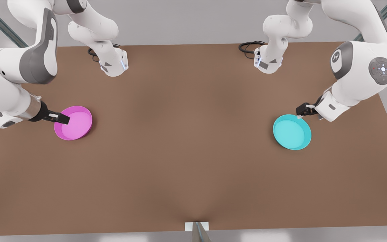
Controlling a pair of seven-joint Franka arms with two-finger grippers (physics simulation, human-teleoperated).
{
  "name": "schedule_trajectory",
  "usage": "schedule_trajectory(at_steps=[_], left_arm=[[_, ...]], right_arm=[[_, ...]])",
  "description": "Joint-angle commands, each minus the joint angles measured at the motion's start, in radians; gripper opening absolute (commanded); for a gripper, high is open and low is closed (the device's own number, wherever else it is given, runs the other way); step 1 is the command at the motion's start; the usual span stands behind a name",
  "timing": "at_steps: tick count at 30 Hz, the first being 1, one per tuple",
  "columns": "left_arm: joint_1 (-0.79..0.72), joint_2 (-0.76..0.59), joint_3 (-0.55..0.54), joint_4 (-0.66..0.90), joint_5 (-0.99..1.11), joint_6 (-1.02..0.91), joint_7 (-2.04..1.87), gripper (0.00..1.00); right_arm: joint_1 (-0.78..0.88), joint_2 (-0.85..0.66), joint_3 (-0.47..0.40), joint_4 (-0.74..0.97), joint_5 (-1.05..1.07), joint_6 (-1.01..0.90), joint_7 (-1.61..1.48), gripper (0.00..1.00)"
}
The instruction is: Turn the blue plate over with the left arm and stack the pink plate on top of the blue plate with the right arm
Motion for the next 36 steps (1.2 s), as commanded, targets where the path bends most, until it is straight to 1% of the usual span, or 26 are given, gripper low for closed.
schedule_trajectory(at_steps=[1,5,7,9,11,14,15,18,20,25,27,28,32,33,34,35,36], left_arm=[[0.000,0.000,0.000,0.001,0.000,0.000,0.001,1.00],[0.003,0.041,0.002,0.045,-0.011,-0.018,0.012,1.00],[0.016,0.081,0.083,0.033,-0.120,-0.008,0.038,1.00],[0.023,0.112,0.189,-0.025,-0.248,0.018,0.203,1.00],[0.026,0.115,0.285,-0.162,-0.403,0.078,0.366,1.00],[0.025,0.109,0.287,-0.289,-0.408,0.126,0.383,0.99],[0.026,0.110,0.284,-0.335,-0.408,0.199,0.383,0.99],[0.025,0.120,0.279,-0.389,-0.397,0.311,0.392,0.99],[0.030,0.153,0.292,-0.406,-0.404,0.341,0.484,0.99],[0.109,0.242,0.330,-0.426,-0.478,0.357,0.668,0.98],[0.175,0.327,0.331,-0.417,-0.554,0.380,0.806,0.98],[0.180,0.351,0.361,-0.410,-0.583,0.380,0.823,0.98],[0.181,0.391,0.362,-0.413,-0.615,0.383,0.848,0.96],[0.181,0.402,0.359,-0.413,-0.614,0.396,0.848,0.95],[0.181,0.413,0.359,-0.413,-0.614,0.413,0.851,0.85],[0.181,0.416,0.359,-0.413,-0.614,0.426,0.851,0.79],[0.181,0.423,0.359,-0.413,-0.614,0.436,0.851,0.76]], right_arm=[[0.000,0.002,0.000,0.000,0.000,0.001,0.001,1.00],[-0.001,0.007,0.000,-0.002,-0.002,0.003,0.001,1.00],[0.000,0.007,0.000,-0.002,-0.002,0.003,0.001,1.00],[0.000,0.007,0.000,-0.002,-0.002,0.003,0.002,1.00],[0.002,0.007,0.000,-0.002,0.000,0.004,0.002,1.00],[0.002,0.007,0.017,-0.002,-0.008,0.004,0.005,1.00],[0.002,0.005,0.023,-0.002,-0.008,0.003,0.008,1.00],[0.002,0.005,0.023,-0.002,-0.008,0.003,0.010,1.00],[0.002,0.005,0.023,-0.003,-0.008,0.003,0.010,1.00],[0.000,0.005,0.023,0.015,0.001,0.006,0.008,1.00],[0.000,0.007,0.021,0.015,0.003,0.009,0.008,1.00],[0.000,0.007,0.021,0.017,0.003,0.009,0.008,1.00],[-0.001,0.005,0.021,0.017,0.000,0.009,0.008,1.00],[0.000,0.005,0.021,0.017,0.000,0.009,0.008,1.00],[0.000,0.005,0.021,0.017,0.000,0.007,0.008,1.00],[0.002,0.005,0.023,0.017,-0.002,0.009,0.008,1.00],[0.002,0.005,0.023,0.017,0.001,0.009,0.008,1.00]])
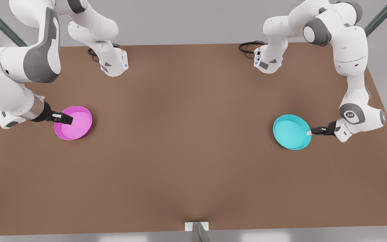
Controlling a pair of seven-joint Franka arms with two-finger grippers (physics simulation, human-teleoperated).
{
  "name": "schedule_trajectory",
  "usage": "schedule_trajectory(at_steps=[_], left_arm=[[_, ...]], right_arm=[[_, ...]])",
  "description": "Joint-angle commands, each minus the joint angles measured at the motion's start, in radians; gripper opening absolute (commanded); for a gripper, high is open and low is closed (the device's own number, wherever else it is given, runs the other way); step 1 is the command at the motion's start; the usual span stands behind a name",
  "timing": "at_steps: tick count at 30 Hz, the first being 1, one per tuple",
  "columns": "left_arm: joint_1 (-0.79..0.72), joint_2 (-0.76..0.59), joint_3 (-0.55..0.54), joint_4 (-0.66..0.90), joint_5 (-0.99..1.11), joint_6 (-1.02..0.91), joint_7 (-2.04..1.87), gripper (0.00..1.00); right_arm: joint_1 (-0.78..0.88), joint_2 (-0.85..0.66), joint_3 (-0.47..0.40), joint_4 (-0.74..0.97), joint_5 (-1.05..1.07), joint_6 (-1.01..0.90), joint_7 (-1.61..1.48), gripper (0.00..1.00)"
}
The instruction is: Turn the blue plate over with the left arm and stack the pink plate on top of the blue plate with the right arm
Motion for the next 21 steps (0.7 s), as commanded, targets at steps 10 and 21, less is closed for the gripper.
schedule_trajectory(at_steps=[10,21], left_arm=[[-0.002,0.040,-0.037,-0.003,-0.011,0.057,-0.014,0.41],[-0.003,0.055,-0.049,0.001,0.002,0.057,-0.017,0.42]], right_arm=[[0.001,0.000,0.006,-0.001,-0.008,-0.001,0.002,1.00],[0.001,0.003,0.006,-0.001,-0.005,0.001,0.002,1.00]])
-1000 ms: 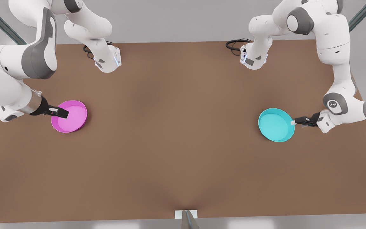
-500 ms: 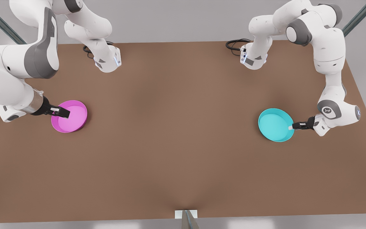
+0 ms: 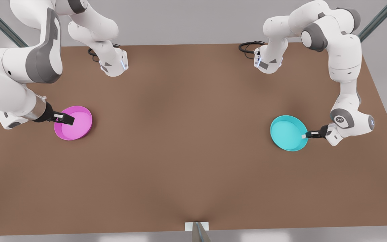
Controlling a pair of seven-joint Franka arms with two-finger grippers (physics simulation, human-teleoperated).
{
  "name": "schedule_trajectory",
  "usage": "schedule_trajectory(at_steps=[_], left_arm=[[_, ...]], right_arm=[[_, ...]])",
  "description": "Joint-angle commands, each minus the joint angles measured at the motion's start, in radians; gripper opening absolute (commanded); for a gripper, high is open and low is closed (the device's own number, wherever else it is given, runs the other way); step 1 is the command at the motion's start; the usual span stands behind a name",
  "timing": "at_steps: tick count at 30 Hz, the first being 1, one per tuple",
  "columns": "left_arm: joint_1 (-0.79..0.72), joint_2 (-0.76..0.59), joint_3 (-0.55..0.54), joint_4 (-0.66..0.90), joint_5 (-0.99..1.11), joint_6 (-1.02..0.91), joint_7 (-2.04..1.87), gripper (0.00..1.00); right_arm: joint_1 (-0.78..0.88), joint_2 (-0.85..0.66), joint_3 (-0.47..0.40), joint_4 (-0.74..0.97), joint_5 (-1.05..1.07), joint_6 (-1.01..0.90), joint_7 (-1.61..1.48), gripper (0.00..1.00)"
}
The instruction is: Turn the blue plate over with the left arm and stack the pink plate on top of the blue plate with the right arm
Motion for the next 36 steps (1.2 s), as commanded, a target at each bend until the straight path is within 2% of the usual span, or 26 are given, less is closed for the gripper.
schedule_trajectory(at_steps=[1,15,17,26,30,35,36], left_arm=[[0.000,0.000,0.000,0.000,0.004,0.000,0.000,0.42],[0.000,0.000,-0.002,0.003,0.006,-0.026,0.004,0.42],[0.000,0.001,-0.002,0.003,0.006,-0.023,0.003,0.38],[0.000,0.008,-0.006,0.003,0.006,-0.021,0.003,0.37],[0.000,0.008,-0.006,0.003,0.006,-0.020,0.004,0.29],[0.000,0.008,-0.006,0.000,0.006,-0.015,0.004,0.29],[0.000,0.008,-0.006,0.000,0.004,-0.015,0.004,0.24]], right_arm=[[0.000,0.000,0.000,0.000,0.000,0.000,0.000,1.00],[0.001,0.000,0.002,0.002,0.003,0.011,0.000,1.00],[0.001,0.000,0.003,0.002,0.002,0.011,0.000,1.00],[0.001,0.000,0.005,0.002,-0.002,0.014,0.002,1.00],[0.001,0.000,0.005,0.002,-0.002,0.012,0.000,1.00],[0.001,-0.002,0.018,0.002,-0.003,0.012,0.000,1.00],[0.001,-0.003,0.020,0.002,-0.003,0.012,0.000,1.00]])
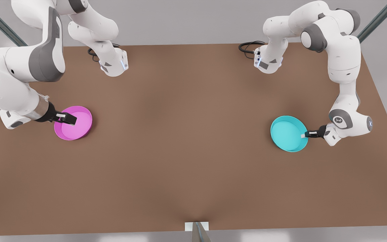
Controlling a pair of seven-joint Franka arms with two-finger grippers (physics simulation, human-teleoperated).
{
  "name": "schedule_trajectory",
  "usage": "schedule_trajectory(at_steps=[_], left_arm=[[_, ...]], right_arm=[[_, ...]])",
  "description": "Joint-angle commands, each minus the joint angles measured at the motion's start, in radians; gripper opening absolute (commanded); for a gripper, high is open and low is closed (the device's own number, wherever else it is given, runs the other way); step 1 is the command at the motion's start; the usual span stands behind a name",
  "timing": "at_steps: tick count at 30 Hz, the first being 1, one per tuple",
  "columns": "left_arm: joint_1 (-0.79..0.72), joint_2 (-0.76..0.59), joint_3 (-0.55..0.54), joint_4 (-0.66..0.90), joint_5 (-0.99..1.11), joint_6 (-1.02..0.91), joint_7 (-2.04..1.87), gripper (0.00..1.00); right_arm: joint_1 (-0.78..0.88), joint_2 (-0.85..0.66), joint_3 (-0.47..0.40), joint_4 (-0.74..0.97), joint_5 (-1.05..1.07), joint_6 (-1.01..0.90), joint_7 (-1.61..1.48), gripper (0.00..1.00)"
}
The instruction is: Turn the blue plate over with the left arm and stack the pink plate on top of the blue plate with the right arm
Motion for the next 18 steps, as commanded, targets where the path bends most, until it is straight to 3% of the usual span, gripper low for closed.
schedule_trajectory(at_steps=[1,18], left_arm=[[0.000,0.000,0.000,0.000,-0.001,0.000,0.000,0.21],[-0.006,-0.049,0.006,0.044,-0.002,-0.092,-0.001,0.21]], right_arm=[[0.000,-0.001,0.000,0.000,-0.001,-0.002,0.003,1.00],[-0.002,-0.009,0.012,0.040,-0.004,-0.048,0.003,1.00]])
